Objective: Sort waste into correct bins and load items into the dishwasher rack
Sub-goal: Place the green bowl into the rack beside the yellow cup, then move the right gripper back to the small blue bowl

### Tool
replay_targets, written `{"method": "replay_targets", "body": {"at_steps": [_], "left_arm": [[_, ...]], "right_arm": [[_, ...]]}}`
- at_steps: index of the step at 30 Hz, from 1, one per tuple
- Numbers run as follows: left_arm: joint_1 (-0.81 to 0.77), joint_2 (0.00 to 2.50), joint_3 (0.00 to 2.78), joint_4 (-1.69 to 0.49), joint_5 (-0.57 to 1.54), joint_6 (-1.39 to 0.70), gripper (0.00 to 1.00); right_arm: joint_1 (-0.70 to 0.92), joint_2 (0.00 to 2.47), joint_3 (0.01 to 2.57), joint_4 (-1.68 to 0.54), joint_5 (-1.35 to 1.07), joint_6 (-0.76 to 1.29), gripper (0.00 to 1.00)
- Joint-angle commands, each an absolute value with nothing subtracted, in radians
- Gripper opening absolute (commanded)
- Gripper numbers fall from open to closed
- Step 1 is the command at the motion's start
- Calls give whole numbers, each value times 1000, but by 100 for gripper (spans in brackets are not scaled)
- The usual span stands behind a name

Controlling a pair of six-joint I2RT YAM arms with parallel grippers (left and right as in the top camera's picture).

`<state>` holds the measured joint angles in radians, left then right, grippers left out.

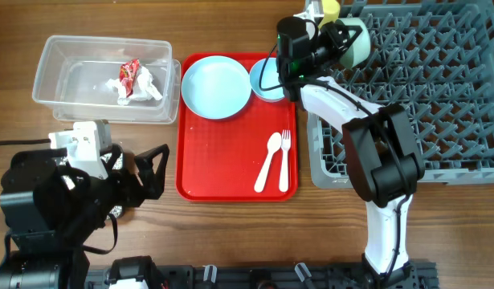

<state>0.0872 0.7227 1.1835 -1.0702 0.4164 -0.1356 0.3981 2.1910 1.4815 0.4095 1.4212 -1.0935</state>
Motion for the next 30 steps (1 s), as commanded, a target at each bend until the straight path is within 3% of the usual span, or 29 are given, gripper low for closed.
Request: {"method": "replay_targets", "body": {"at_steps": [1,7,10,14,22,30], "left_arm": [[94,728,1195,-1066,429,-134,100],[94,728,1195,-1066,429,-134,100],[94,728,1195,-1066,429,-134,100],[94,728,1195,-1066,429,-134,100],[94,728,1195,-1066,429,-134,100],[94,728,1195,-1067,429,-134,100]], "right_arm": [[403,2224,1477,419,1401,-1063,36],[419,2224,1477,532,1421,-1074,57],[437,2224,1477,572,1430,-1095,74],[469,2224,1477,631,1444,-1100,85],[520,2224,1477,644,1465,-1096,96],[519,2224,1477,643,1485,-1096,95]]}}
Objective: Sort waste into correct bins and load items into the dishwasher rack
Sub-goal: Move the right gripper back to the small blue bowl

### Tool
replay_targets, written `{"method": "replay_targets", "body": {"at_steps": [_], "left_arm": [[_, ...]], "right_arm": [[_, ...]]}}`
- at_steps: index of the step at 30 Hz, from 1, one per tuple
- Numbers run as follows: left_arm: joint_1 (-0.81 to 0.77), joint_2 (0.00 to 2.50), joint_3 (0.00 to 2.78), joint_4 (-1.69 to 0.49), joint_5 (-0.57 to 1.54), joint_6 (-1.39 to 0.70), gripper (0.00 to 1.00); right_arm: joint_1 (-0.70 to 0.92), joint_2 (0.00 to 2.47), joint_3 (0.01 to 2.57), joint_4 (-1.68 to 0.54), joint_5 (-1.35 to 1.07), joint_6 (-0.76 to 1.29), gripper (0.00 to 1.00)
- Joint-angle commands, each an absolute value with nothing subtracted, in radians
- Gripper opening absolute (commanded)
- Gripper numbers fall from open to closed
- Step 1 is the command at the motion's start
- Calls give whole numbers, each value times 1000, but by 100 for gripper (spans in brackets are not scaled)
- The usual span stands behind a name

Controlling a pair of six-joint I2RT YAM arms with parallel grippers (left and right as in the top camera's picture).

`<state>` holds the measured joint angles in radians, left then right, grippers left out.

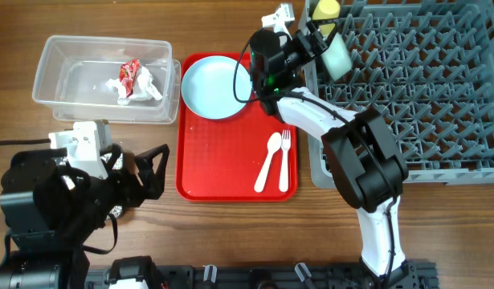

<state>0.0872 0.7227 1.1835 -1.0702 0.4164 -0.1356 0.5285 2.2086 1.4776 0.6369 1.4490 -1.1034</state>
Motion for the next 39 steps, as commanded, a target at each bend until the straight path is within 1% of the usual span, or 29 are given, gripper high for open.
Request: {"method": "replay_targets", "body": {"at_steps": [1,9,12,17,19,20,22,27,28,31,32,35,39], "left_arm": [[94,728,1195,-1067,429,-134,100],[94,728,1195,-1066,429,-134,100],[94,728,1195,-1066,429,-134,100],[94,728,1195,-1066,429,-134,100],[94,728,1195,-1066,429,-134,100],[94,728,1195,-1067,429,-134,100],[94,728,1195,-1067,429,-134,100],[94,728,1195,-1066,429,-134,100],[94,728,1195,-1066,429,-134,100],[94,728,1195,-1066,429,-134,100],[94,728,1195,-1066,428,-134,100],[94,728,1195,-1066,428,-134,100],[94,728,1195,-1063,428,-134,100]], "right_arm": [[513,2224,1477,643,1492,-1095,95],[502,2223,1477,656,1521,-1098,95],[532,2219,1477,721,1521,-1131,95],[614,2194,1477,902,1521,-1177,95],[639,2191,1477,944,1521,-1145,97],[652,2191,1477,963,1520,-1110,100],[670,2192,1477,968,1512,-991,100],[691,2192,1477,964,1301,-753,100],[694,2192,1477,943,1241,-694,100],[711,2192,1477,786,1037,-561,100],[721,2192,1477,684,931,-500,100],[742,2192,1477,466,690,-350,100],[757,2191,1498,283,574,-149,99]]}}
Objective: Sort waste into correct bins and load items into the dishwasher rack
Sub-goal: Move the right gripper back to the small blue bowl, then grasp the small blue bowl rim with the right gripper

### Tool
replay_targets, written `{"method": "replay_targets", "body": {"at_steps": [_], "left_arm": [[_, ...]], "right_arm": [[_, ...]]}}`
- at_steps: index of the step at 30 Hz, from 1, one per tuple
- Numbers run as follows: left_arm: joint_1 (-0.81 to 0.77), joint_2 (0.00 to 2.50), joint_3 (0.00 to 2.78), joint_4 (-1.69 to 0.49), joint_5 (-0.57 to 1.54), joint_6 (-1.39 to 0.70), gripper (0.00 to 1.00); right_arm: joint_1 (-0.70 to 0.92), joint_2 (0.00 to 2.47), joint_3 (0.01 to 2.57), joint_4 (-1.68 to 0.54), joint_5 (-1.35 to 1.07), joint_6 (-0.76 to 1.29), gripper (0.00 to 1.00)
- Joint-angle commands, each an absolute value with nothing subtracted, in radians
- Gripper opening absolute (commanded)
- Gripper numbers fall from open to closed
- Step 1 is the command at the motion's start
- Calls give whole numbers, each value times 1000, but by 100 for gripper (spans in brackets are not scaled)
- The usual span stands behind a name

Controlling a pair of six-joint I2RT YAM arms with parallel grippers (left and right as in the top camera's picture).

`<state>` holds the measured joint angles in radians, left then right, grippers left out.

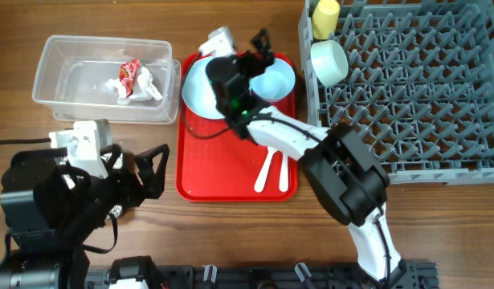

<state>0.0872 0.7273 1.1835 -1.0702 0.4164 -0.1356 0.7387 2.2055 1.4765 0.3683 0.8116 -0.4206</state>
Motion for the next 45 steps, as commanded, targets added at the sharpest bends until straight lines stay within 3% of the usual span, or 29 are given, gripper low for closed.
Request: {"method": "replay_targets", "body": {"at_steps": [1,6,16,23,27,30,38,45], "left_arm": [[94,728,1195,-1060,428,-134,100],[94,728,1195,-1059,428,-134,100],[94,728,1195,-1060,429,-134,100],[94,728,1195,-1074,429,-134,100],[94,728,1195,-1081,429,-134,100],[94,728,1195,-1081,429,-134,100],[94,728,1195,-1078,429,-134,100],[94,728,1195,-1078,429,-134,100]], "right_arm": [[759,2187,1523,192,530,-116,99],[752,2153,1671,-163,392,46,100],[727,2059,1822,-529,371,214,100],[603,2042,1820,-682,135,331,99],[538,2042,1818,-727,61,340,88],[514,2042,1818,-761,66,352,85],[485,2048,1818,-832,65,607,67],[486,2075,1798,-887,82,1029,64]]}}
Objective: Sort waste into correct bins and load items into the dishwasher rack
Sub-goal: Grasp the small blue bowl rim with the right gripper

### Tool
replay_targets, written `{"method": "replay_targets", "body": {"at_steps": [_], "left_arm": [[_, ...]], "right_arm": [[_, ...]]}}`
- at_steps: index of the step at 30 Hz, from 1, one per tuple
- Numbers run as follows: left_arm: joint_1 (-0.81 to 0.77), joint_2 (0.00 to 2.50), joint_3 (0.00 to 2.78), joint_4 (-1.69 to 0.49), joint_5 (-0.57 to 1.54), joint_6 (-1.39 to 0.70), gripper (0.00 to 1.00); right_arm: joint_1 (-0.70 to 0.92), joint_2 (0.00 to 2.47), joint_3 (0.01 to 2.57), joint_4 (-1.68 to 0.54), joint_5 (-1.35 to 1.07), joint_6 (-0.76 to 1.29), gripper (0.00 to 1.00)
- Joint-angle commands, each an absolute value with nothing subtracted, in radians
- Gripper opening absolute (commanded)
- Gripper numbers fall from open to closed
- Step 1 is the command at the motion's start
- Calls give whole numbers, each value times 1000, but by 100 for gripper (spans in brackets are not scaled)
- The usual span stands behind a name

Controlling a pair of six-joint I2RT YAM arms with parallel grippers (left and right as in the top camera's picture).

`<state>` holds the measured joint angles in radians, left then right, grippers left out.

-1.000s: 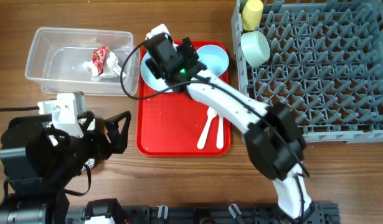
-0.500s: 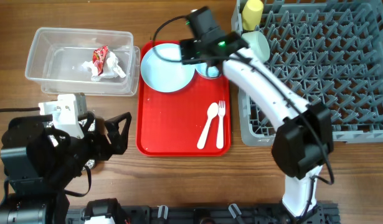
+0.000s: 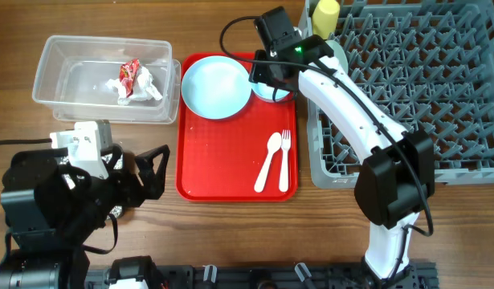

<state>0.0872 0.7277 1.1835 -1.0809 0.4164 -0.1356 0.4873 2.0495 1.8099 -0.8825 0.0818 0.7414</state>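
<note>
My right gripper [image 3: 265, 77] hangs over the small blue bowl [image 3: 269, 94] at the red tray's [image 3: 214, 172] far right corner. Its wrist covers most of the bowl, so the fingers' grip cannot be made out. A light blue plate [image 3: 216, 87] lies beside the bowl. A white spoon [image 3: 268, 160] and fork [image 3: 284, 159] lie on the tray's near right. The grey dishwasher rack [image 3: 423, 88] holds a yellow cup [image 3: 325, 14] and a pale green cup [image 3: 340, 50] that is mostly behind the arm. My left gripper [image 3: 156, 172] rests open at the near left.
A clear plastic bin [image 3: 62, 60] at the far left holds crumpled wrappers [image 3: 132, 82]. The right arm stretches from the table's near edge across the rack's left side. The left arm's bulk fills the near-left corner.
My right gripper was tilted over the plate and bowl from the tray's middle, with the bowl in plain sight. Now it stands at the tray's far right corner, directly over the bowl. The left arm has not moved.
At first my right gripper held the pale green cup over the rack's far left corner. Then the cup stood in the rack, free of the gripper. The gripper was then over the tray by the plate and bowl, and it is now above the blue bowl.
</note>
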Motion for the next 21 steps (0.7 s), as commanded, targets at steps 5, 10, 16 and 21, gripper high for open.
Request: {"method": "replay_targets", "body": {"at_steps": [5,10,16,21], "left_arm": [[94,728,1195,-1078,429,-134,100],[94,728,1195,-1078,429,-134,100],[94,728,1195,-1082,429,-134,100],[94,728,1195,-1083,429,-135,100]], "right_arm": [[487,2078,1744,-907,113,1275,65],[496,2078,1720,-920,115,1352,64],[496,2078,1709,-924,115,1402,64],[496,2102,1708,-903,84,1417,65]]}}
